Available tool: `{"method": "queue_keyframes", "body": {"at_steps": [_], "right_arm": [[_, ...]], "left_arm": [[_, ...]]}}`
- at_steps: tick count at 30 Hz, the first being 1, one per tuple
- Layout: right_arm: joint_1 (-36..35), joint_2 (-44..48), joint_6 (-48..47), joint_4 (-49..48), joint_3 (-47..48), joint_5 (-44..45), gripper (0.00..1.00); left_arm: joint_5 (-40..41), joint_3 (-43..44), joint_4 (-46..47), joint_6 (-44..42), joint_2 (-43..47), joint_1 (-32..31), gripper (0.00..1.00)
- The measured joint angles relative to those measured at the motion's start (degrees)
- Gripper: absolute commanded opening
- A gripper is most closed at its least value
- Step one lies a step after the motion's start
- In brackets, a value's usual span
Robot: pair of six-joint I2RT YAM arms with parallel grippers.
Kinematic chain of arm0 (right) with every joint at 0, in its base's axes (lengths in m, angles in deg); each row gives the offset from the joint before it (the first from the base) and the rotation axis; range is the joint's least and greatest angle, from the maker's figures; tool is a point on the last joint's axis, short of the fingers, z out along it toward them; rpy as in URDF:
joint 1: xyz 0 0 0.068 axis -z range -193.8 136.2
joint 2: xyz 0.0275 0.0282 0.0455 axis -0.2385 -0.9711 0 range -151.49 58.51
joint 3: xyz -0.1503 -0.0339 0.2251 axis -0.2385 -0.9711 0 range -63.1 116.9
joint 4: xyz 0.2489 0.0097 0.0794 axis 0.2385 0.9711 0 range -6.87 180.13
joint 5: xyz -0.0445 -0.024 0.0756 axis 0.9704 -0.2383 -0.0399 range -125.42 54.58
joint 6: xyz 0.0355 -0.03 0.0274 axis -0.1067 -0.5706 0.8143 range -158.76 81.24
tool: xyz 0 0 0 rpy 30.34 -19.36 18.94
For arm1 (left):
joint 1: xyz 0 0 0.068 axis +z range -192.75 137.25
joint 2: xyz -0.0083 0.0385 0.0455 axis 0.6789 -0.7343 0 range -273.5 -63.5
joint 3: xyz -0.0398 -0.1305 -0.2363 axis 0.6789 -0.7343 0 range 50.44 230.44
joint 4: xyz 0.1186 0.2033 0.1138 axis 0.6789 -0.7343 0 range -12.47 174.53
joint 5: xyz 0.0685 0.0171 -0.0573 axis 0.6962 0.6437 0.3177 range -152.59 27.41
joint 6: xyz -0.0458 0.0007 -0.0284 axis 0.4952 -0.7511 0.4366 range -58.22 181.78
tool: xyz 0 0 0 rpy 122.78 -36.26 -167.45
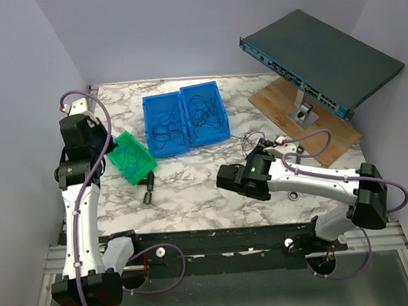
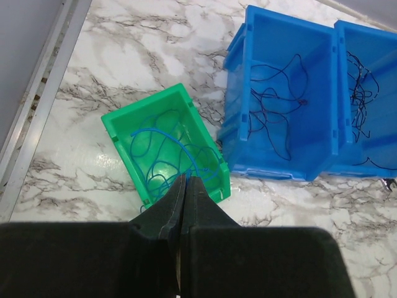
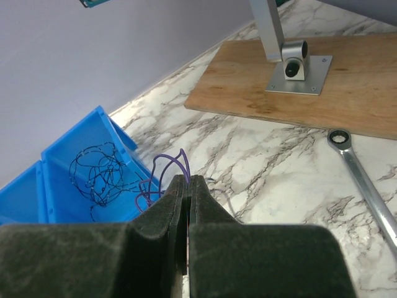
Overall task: Untangle the cables
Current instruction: Place the cable in the bin.
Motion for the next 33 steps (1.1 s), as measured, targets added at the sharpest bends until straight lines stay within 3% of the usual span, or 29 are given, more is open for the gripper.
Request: {"method": "queue_keyframes", "body": {"at_steps": [9, 22, 24, 26, 27, 30, 33], "right_arm": [[-1.6, -4.3, 0.0, 0.0, 4.1, 0.0, 0.01], [-1.8, 0.0, 0.0, 0.0, 4.0, 0.0, 0.01], [-1.9, -0.2, 0.0, 0.0, 4.0, 0.0, 0.01], [-1.9, -0.3, 0.0, 0.0, 4.0, 0.0, 0.01], [-1.9, -0.4, 0.0, 0.0, 4.0, 0.0, 0.01], [-1.9, -1.5, 0.0, 0.0, 4.0, 0.0, 0.01], [-1.8, -3.1, 0.0, 0.0, 5.0, 0.0, 0.01]], "left_arm": [[1.1, -0.1, -0.1, -1.6, -2.6, -1.7, 0.0], [12.6, 0.8, -1.4, -2.2, -23.4, -2.2, 0.0], [12.2, 2.8, -2.7, -2.0, -27.7, -2.2, 0.17], [11.1, 4.0, -3.2, -2.0, -31.7, -2.2, 0.44], [10.5, 4.0, -3.5, -1.9, -32.3, -2.3, 0.51], [9.4, 4.0, -4.5, -1.6, -31.5, -2.3, 0.64], [8.9, 4.0, -5.2, -1.6, -28.9, -2.4, 0.69]]}}
